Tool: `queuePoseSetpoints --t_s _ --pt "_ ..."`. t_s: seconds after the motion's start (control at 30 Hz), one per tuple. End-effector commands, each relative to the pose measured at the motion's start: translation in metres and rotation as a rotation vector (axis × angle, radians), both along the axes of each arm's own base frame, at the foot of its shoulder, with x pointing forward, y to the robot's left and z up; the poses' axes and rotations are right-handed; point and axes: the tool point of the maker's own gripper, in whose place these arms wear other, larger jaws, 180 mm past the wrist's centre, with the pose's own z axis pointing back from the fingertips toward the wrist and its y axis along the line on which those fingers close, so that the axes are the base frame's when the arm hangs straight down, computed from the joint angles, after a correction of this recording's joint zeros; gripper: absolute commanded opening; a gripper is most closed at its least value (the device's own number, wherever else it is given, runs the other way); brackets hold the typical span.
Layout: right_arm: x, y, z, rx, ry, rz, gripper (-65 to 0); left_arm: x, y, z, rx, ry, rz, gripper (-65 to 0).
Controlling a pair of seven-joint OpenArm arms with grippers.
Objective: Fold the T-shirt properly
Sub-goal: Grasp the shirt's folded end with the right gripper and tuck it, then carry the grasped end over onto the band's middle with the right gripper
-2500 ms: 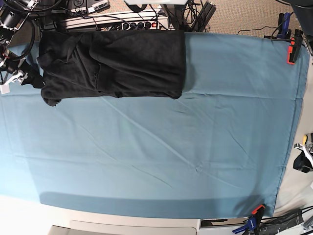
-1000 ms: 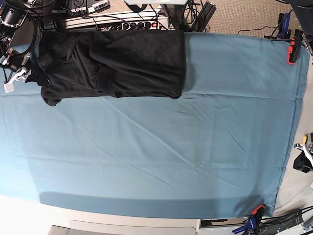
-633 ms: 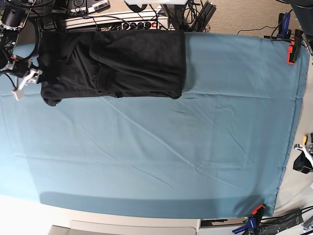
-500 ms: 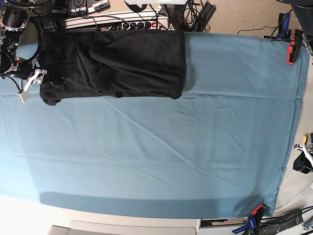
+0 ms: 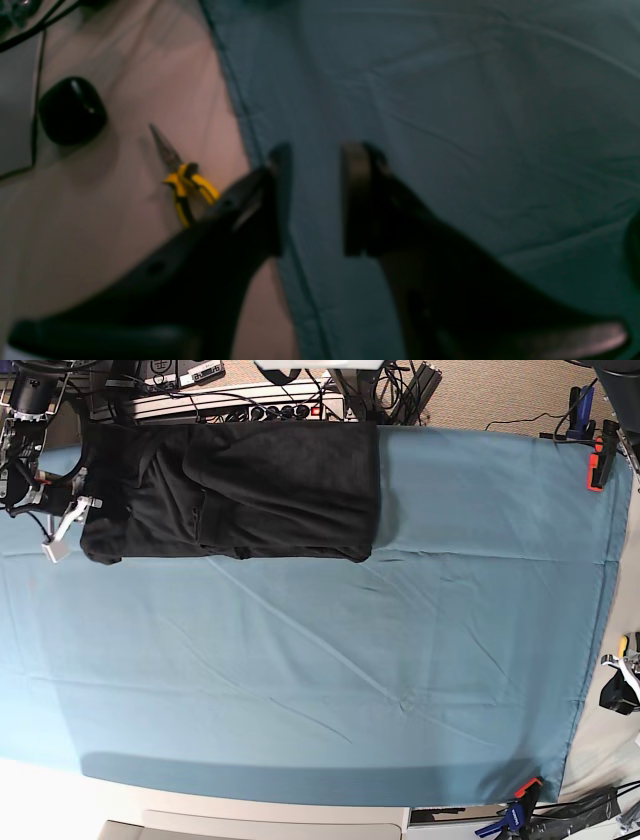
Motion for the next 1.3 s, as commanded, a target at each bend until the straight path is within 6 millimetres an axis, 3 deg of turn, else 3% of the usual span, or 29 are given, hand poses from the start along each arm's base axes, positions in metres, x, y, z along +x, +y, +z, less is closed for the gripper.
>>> queuePoseSetpoints --t_s 0.0,0.2,0.4,0.63,0.87,1.1,1.27 --pt "0.006 -0.003 0.011 0.007 -0.031 0.005 -65.0 0.005 0.006 0.024 0.014 -0.063 0.003 -46.9" --pt "0.022 0.018 0.036 0.055 -0.134 0.045 -65.0 0.003 0.008 0.024 0.021 -0.055 0.006 -46.9" --pt "0.033 0.074 0.069 0.050 -0.309 0.202 -65.0 0.000 0.018 0.030 0.045 -0.052 0.017 -46.9" --pt "0.001 0.144 0.079 0.034 -0.397 0.335 -65.0 -0.006 0.033 0.037 0.084 -0.048 0.037 -46.9" --pt "-0.037 0.195 0.073 0.059 -0.394 0.332 -65.0 -0.005 0.033 0.039 0.084 -0.056 0.037 -46.9" --pt "-0.040 0.217 0.072 0.017 -0.405 0.290 -65.0 -0.005 0.033 0.039 0.083 -0.056 0.037 -46.9" --pt "-0.020 0.214 0.070 -0.033 -0.425 0.209 -65.0 -0.004 0.033 0.040 0.080 -0.065 0.035 -46.9"
